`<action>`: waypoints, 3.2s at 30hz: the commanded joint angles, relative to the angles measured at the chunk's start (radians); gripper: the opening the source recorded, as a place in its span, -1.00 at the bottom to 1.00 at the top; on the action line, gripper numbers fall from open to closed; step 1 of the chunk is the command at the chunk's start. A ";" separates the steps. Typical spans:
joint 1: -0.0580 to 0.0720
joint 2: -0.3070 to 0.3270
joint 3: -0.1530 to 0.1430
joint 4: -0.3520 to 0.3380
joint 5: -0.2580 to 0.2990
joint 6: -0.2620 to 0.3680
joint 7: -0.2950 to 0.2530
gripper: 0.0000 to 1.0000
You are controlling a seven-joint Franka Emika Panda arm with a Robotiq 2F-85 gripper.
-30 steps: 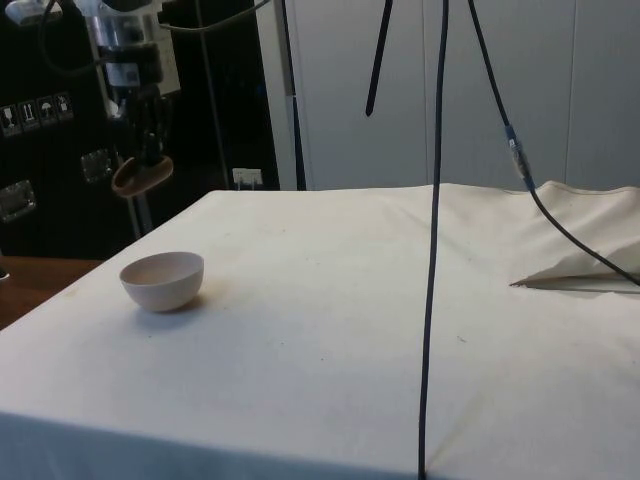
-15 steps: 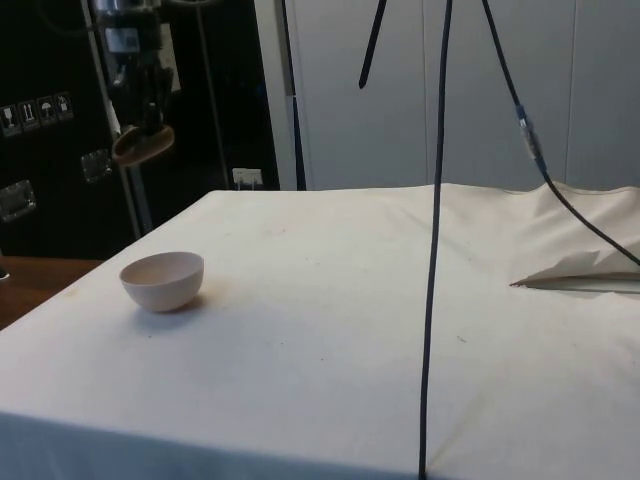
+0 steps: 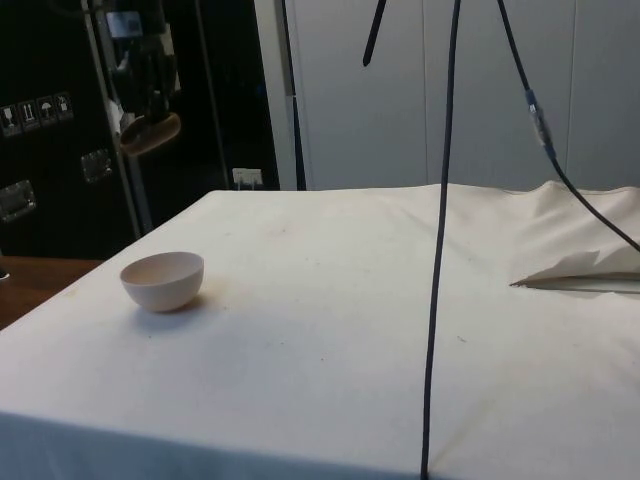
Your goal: Pour the coffee beans from the cup into the bowl.
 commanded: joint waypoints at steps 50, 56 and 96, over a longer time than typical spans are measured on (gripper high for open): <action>0.001 -0.098 0.063 -0.303 -0.051 0.255 0.010 -0.97; 0.001 -0.103 0.067 -0.339 -0.079 0.305 0.022 -0.97; -0.010 -0.077 0.170 -0.337 -0.534 0.306 0.330 -0.97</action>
